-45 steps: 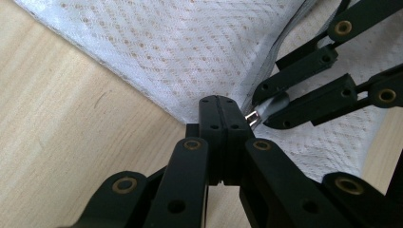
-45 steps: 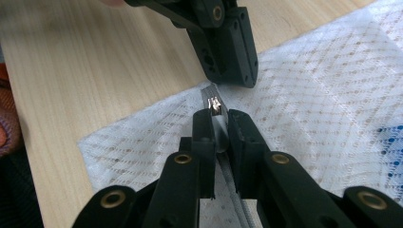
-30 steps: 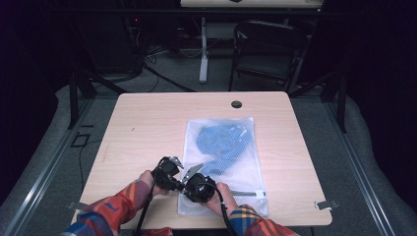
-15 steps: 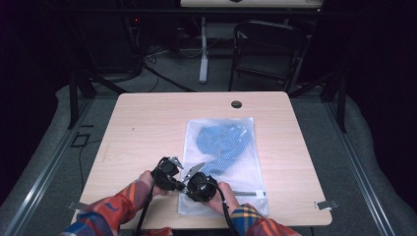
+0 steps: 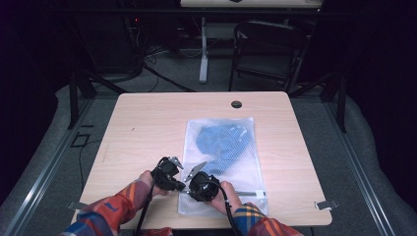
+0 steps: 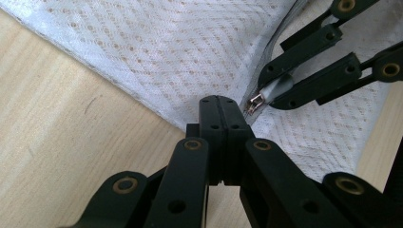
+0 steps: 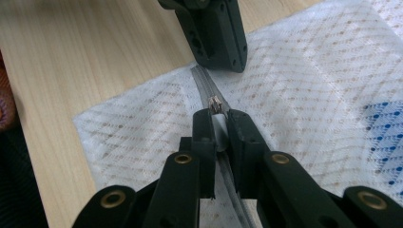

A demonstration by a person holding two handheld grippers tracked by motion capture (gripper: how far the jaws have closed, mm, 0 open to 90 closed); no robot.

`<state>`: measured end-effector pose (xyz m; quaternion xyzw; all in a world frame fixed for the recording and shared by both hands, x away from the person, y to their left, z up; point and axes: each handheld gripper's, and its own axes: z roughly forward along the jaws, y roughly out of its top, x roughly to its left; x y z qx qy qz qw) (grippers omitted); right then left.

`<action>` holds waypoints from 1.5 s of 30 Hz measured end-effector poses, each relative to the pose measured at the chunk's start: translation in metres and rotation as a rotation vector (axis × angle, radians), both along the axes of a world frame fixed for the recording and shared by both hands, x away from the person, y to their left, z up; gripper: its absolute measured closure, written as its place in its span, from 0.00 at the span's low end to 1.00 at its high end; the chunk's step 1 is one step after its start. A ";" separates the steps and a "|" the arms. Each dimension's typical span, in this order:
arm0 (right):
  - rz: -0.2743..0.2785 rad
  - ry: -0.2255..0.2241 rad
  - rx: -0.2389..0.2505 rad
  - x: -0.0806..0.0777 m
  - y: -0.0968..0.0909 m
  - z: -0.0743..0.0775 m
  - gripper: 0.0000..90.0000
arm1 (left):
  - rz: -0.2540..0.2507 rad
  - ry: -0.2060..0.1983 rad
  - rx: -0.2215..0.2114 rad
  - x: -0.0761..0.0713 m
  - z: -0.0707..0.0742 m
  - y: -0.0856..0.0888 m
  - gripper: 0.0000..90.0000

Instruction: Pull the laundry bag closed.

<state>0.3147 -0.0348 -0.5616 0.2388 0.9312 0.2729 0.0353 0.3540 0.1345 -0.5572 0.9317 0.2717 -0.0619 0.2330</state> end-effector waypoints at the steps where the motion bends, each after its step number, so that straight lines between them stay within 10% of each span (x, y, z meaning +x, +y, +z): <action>1: -0.006 0.003 0.000 0.000 -0.001 0.000 0.92 | -0.001 0.002 0.003 0.000 0.000 0.000 1.00; 45: 0.018 -0.003 -0.017 0.000 -0.017 0.001 0.92 | -0.026 -0.019 -0.016 -0.005 -0.001 -0.009 1.00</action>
